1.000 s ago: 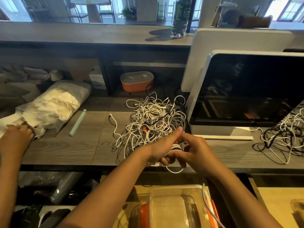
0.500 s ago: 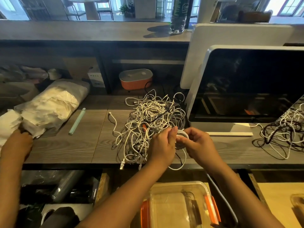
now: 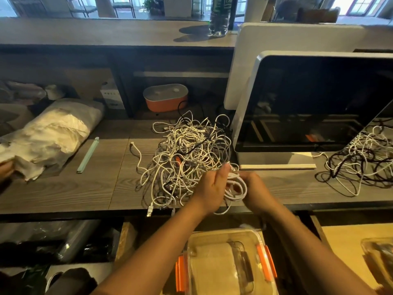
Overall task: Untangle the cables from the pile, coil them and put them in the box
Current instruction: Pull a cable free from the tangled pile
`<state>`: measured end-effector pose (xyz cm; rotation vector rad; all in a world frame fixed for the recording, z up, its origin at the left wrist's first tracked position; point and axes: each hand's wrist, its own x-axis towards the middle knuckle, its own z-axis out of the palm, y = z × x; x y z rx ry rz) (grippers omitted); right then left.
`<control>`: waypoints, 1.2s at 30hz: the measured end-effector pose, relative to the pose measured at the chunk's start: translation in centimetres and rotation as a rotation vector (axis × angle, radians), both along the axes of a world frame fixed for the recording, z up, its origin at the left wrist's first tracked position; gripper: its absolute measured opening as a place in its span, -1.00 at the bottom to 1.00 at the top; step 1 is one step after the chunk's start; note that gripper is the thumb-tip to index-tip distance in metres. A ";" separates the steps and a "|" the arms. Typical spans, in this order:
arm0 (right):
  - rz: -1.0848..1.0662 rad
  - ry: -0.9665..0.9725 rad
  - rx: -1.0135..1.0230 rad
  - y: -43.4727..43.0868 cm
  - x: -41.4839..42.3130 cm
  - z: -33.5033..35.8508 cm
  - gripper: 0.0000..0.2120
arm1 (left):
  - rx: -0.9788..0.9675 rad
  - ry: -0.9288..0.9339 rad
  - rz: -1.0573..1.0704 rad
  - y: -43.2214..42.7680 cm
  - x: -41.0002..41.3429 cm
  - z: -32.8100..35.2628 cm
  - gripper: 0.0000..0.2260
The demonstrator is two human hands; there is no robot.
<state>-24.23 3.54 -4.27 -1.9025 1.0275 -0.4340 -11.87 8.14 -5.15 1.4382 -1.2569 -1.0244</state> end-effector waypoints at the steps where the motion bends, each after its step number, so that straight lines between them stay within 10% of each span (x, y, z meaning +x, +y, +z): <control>1: 0.005 -0.090 -0.035 0.5 0.6 0.0 -0.77 | -0.011 0.071 0.063 -0.1 -0.3 0.0 -0.53; 5: 0.034 -0.115 -0.125 1.2 1.9 -0.5 -0.74 | 0.040 0.136 0.287 -0.4 -0.8 0.2 -0.52; 10: -0.197 0.271 -0.246 -1.7 -0.3 -1.2 -0.84 | 0.171 -0.300 0.020 -0.8 0.2 0.8 -0.50; 13: -0.130 0.280 -0.337 -2.3 -0.8 -0.9 -0.85 | 0.267 -0.144 -0.203 -0.3 0.2 0.1 -0.51; 17: 0.015 0.042 -0.125 -0.3 1.2 -1.2 -0.85 | 0.141 0.080 0.033 -0.3 0.0 -0.4 -0.48; 22: 0.043 0.150 -0.098 3.3 3.9 -3.4 -0.83 | 0.065 -0.222 0.446 -0.8 1.5 -1.1 -0.42; 30: 0.366 0.515 -0.255 3.1 3.7 0.4 -0.84 | 0.120 -0.687 0.436 -1.5 3.3 -2.4 -0.44; 36: 0.183 0.217 -0.191 -0.4 2.0 3.1 -0.90 | 0.013 -0.506 0.186 -0.7 2.6 -1.5 -0.49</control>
